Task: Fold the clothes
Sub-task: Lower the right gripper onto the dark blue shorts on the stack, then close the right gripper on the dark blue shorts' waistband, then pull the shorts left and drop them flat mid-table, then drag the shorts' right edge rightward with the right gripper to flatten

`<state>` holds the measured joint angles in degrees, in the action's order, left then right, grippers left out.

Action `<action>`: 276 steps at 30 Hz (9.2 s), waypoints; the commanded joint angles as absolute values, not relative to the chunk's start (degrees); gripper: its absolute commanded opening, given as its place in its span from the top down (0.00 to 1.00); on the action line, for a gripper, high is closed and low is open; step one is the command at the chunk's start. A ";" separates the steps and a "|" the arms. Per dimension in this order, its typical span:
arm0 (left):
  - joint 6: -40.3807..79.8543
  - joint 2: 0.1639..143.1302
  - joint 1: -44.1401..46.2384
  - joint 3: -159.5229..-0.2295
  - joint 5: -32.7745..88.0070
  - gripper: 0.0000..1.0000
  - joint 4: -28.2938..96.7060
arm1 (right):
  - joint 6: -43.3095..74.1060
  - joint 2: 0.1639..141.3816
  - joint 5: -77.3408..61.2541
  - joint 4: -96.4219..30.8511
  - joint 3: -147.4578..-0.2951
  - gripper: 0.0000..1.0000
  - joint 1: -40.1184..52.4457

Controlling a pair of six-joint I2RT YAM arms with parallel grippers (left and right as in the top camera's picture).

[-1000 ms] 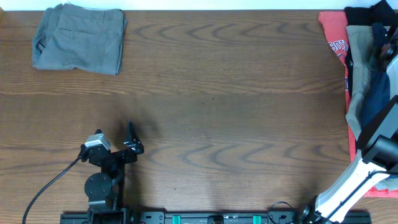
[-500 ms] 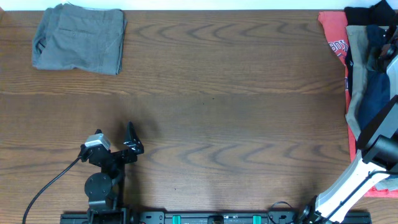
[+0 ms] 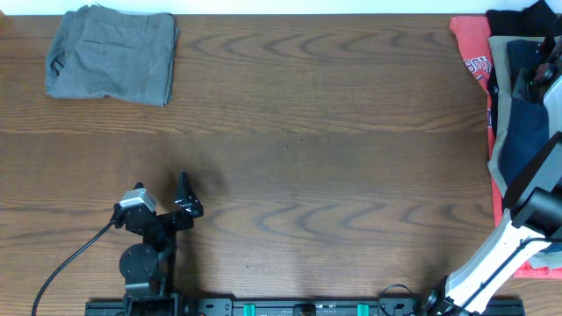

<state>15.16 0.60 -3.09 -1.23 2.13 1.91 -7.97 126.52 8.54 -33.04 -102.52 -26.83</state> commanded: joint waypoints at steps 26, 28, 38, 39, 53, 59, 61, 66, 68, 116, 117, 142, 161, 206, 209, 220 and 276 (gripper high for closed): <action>14.83 0.23 -2.85 -0.23 0.58 0.02 4.01 | -7.73 133.91 6.98 -22.55 -102.19 0.40 -25.06; 14.83 0.23 -2.85 -0.23 0.58 0.02 4.01 | -7.73 133.91 8.91 -22.48 -102.19 0.42 -25.15; 14.83 0.23 -2.85 -0.23 0.58 0.02 4.01 | -7.29 133.71 3.99 -25.04 -105.03 0.44 -25.21; 14.83 0.23 -2.85 -0.23 0.58 0.02 4.01 | -7.05 133.69 3.33 -25.63 -105.67 0.44 -25.21; 14.83 0.23 -2.85 -0.23 0.58 0.02 4.01 | -6.94 132.20 2.20 -31.33 -110.63 0.43 -25.50; 14.83 0.23 -2.85 -0.23 0.60 0.02 4.03 | -6.96 133.67 5.89 -31.03 -109.36 0.45 -26.04; 14.83 0.23 -2.85 -0.23 0.58 0.02 4.01 | -6.96 134.10 7.07 -31.00 -109.36 0.45 -26.30; 14.83 0.23 -2.85 -0.23 0.58 0.02 4.01 | -7.62 134.17 7.29 -30.41 -109.36 0.54 -27.18; 14.83 0.23 -2.85 -0.23 0.58 0.02 4.01 | -8.80 134.17 7.29 -30.68 -109.36 0.55 -27.33; 14.83 0.23 -2.85 -0.23 0.58 0.02 4.01 | 0.82 125.71 11.57 -31.16 -107.94 0.99 -27.46; 14.83 0.23 -2.85 -0.23 0.58 0.02 4.01 | 0.82 124.62 11.81 -31.70 -107.94 0.99 -27.46; 14.83 0.23 -2.85 -0.23 0.58 0.02 4.01 | 3.44 108.77 3.36 -41.25 -107.94 0.99 -13.34; 14.83 0.23 -2.85 -0.23 0.58 0.02 4.03 | 13.50 110.30 -0.69 -40.47 -100.64 0.99 26.24; 14.83 0.23 -2.85 -0.23 0.58 0.02 4.03 | 18.09 104.14 2.52 -72.86 -88.92 0.01 6.55; 14.83 0.23 -2.85 -0.23 0.58 0.02 4.01 | 16.38 104.14 -0.10 -69.38 -83.92 0.01 3.05; 14.83 0.23 -2.85 -0.23 0.58 0.02 4.01 | 6.48 104.16 -22.06 -55.29 -72.03 0.01 -7.14; 14.83 0.23 -2.85 -0.23 0.58 0.02 4.01 | 6.35 104.16 -19.53 -42.11 -73.82 0.98 -10.74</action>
